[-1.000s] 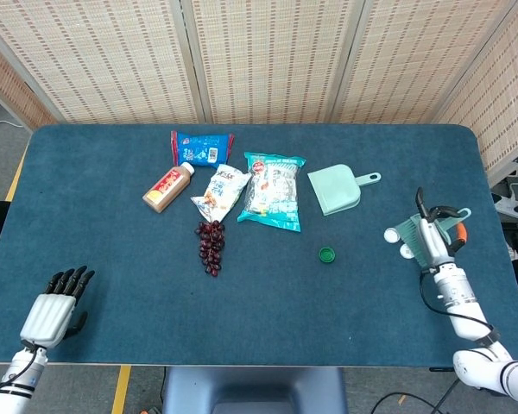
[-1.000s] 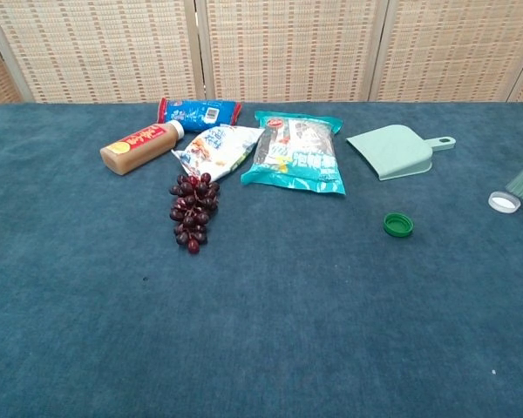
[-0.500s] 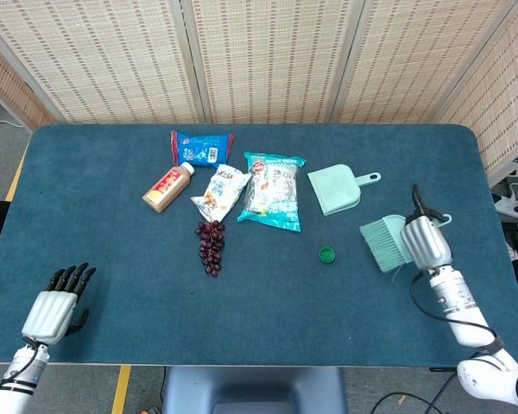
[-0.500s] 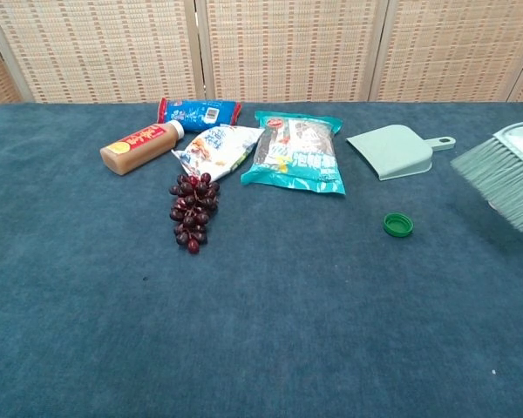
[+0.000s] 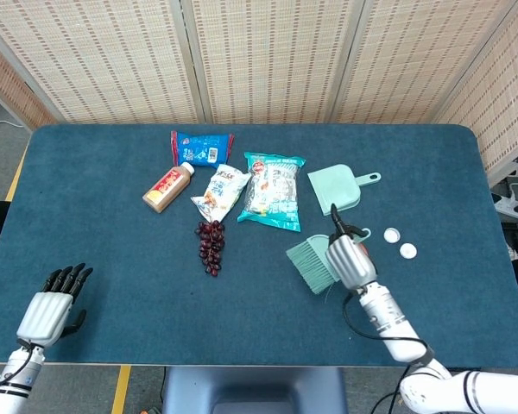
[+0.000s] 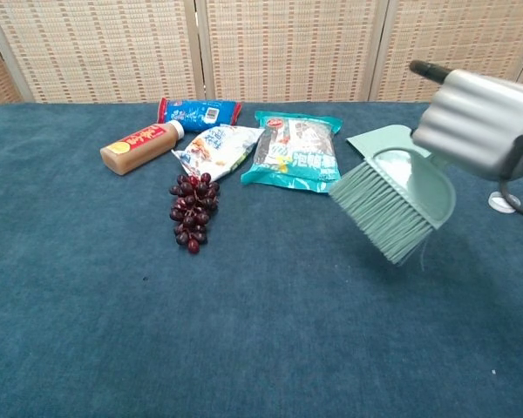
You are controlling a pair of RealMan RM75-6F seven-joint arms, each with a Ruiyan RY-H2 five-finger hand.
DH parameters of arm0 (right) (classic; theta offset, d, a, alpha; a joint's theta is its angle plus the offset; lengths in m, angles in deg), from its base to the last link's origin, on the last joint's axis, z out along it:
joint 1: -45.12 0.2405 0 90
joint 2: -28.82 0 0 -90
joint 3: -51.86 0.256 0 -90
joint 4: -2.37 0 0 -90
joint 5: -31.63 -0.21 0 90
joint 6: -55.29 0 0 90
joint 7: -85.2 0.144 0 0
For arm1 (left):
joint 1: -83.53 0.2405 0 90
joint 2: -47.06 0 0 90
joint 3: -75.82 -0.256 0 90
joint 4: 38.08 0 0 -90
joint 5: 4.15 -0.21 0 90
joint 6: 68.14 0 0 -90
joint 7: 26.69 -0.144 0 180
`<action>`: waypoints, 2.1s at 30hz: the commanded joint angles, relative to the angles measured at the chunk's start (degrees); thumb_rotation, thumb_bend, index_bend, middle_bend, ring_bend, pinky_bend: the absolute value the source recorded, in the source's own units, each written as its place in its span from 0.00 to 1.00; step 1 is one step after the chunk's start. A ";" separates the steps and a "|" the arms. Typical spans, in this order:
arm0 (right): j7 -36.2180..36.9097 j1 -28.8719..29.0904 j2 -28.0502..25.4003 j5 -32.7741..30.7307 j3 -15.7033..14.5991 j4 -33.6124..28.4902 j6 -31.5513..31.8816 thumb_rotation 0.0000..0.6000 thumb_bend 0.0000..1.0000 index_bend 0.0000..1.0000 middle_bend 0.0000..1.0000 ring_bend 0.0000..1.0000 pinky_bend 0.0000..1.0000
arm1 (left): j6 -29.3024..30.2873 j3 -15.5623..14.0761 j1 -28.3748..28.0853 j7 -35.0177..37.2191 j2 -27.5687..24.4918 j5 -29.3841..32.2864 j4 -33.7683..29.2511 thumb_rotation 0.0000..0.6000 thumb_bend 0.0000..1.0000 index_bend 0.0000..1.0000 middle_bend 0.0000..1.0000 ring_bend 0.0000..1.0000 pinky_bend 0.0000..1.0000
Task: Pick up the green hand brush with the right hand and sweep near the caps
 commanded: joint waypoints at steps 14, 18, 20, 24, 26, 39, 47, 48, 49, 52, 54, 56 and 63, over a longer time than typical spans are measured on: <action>-14.01 5.07 11.09 -8.81 -1.32 12.32 1.31 1.00 0.54 1.00 0.87 0.56 0.00 | -1.29 0.41 -0.50 -0.35 0.30 1.30 0.87 1.00 0.43 0.00 0.00 0.00 0.09; -15.81 5.15 11.82 -10.64 -1.96 14.77 1.95 1.00 0.54 1.00 0.87 0.56 0.00 | -1.55 0.33 -0.58 -0.44 0.49 1.41 1.11 1.00 0.43 0.00 0.00 0.00 0.09; -16.67 5.21 11.97 -11.17 -2.59 16.02 2.15 1.00 0.54 1.00 0.87 0.56 0.00 | -1.66 0.37 -0.66 -0.52 0.59 1.48 1.22 1.00 0.43 0.00 0.00 0.00 0.09; -17.37 5.10 12.04 -11.52 -4.11 18.24 2.09 1.00 0.54 1.00 0.87 0.56 0.00 | -1.83 0.39 -0.76 -0.96 0.72 1.64 1.13 1.00 0.43 0.00 0.00 0.00 0.09; -17.36 5.07 12.07 -11.65 -4.20 18.40 2.10 1.00 0.54 1.00 0.87 0.56 0.00 | -1.83 0.39 -0.76 -1.01 0.73 1.66 1.11 1.00 0.43 0.00 0.00 0.00 0.09; -14.74 3.51 8.06 -13.29 -6.06 23.09 2.56 1.00 0.54 1.00 0.87 0.56 0.00 | -2.41 0.21 -1.02 -1.92 1.25 1.92 1.30 1.00 0.43 0.00 0.00 0.00 0.09; -11.31 1.70 7.14 -14.41 -7.42 29.55 0.71 1.00 0.54 1.00 0.87 0.56 0.00 | -2.22 -0.11 -0.94 -2.81 1.78 1.65 1.44 1.00 0.43 0.00 0.00 0.00 0.09; -10.79 1.47 7.27 -14.57 -7.52 30.63 0.32 1.00 0.54 1.00 0.87 0.56 0.00 | -2.26 -0.18 -0.94 -2.98 1.87 1.63 1.47 1.00 0.43 0.00 0.00 0.00 0.09; -9.92 1.16 7.42 -14.73 -7.57 32.01 -0.17 1.00 0.54 1.00 0.87 0.56 0.00 | -2.27 -0.26 -0.92 -3.20 2.00 1.61 1.49 1.00 0.43 0.00 0.00 0.00 0.09; -7.85 0.47 7.52 -14.89 -7.60 35.23 -1.16 1.00 0.54 1.00 0.87 0.56 0.00 | -2.35 -0.32 -0.93 -3.79 2.36 1.71 1.57 1.00 0.43 0.00 0.00 0.00 0.09; -6.83 0.14 7.35 -14.96 -7.50 36.79 -1.63 1.00 0.54 1.00 0.87 0.56 0.00 | -2.41 -0.33 -0.96 -4.09 2.49 1.78 1.56 1.00 0.43 0.00 0.00 0.00 0.09; -5.89 -0.17 7.10 -15.06 -7.29 38.45 -2.08 1.00 0.54 1.00 0.87 0.56 0.00 | -2.61 -0.36 -1.02 -4.43 2.68 1.90 1.61 1.00 0.43 0.00 0.00 0.00 0.09; 1.34 -0.77 5.26 -12.92 -6.53 40.36 -3.58 1.00 0.54 1.00 0.87 0.56 0.00 | -2.79 -0.50 -1.11 -4.98 3.06 1.94 1.59 1.00 0.43 0.00 0.00 0.00 0.09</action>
